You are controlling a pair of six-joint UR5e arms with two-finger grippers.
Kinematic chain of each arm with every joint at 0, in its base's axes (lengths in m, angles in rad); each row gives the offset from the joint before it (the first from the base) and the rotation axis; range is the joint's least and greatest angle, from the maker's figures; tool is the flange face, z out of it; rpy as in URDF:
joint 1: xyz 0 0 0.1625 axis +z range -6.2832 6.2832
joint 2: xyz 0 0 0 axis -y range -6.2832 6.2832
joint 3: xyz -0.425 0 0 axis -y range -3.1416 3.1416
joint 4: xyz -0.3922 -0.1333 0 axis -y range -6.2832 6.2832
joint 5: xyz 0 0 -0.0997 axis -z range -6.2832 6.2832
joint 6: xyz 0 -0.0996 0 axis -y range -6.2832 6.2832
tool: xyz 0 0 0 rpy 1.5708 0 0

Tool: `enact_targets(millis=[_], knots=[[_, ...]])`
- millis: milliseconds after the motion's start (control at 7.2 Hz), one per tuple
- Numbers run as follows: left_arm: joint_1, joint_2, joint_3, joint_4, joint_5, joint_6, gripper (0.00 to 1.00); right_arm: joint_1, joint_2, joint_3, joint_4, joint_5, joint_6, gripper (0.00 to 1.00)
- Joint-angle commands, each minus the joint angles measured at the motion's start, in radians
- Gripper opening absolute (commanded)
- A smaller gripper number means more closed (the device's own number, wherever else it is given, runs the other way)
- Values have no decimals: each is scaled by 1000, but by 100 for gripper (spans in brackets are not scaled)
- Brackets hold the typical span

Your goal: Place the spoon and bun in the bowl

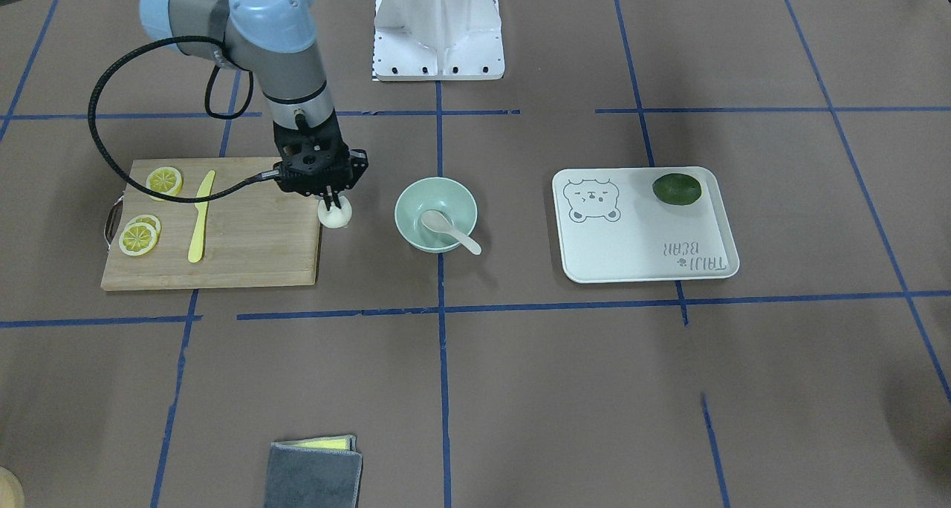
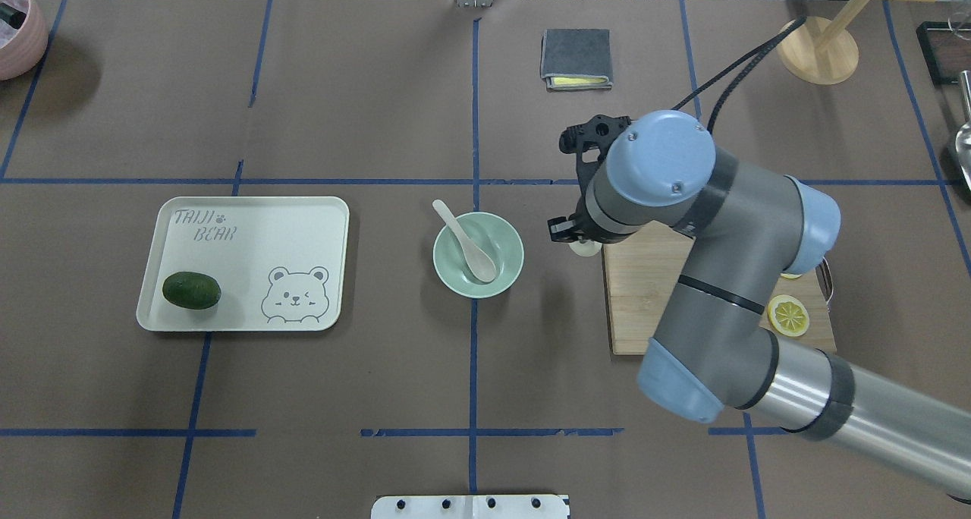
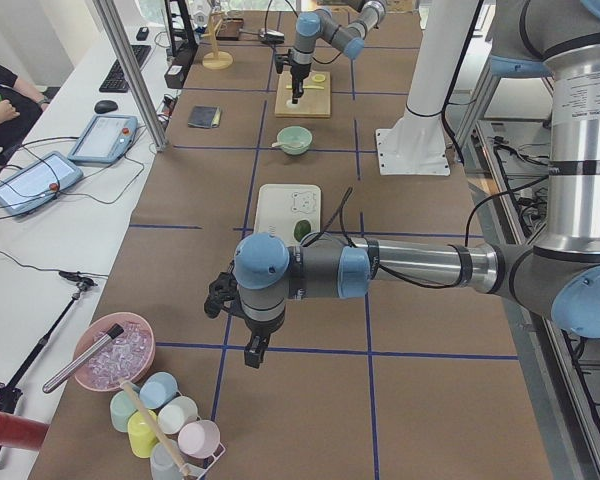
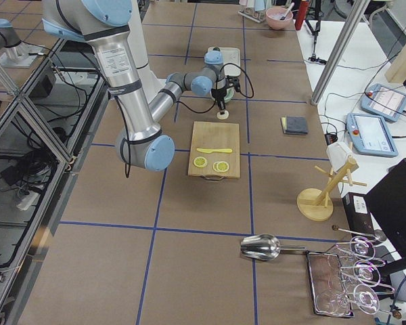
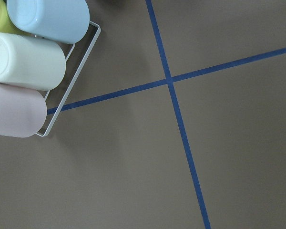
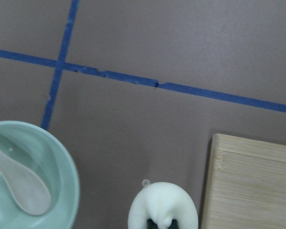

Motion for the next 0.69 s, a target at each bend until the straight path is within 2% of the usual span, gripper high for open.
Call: enact_targets(millis=[0, 139, 556], knots=[[1, 0, 0, -3, -1, 0, 100, -40, 219, -176, -40, -45, 116, 0], [5, 0, 0, -3, -13, 0, 100, -80, 310, -301, -38, -77, 167, 0], [10, 0, 0, -3, -23, 2, 100, -117, 297, -320, -40, -99, 172, 0]])
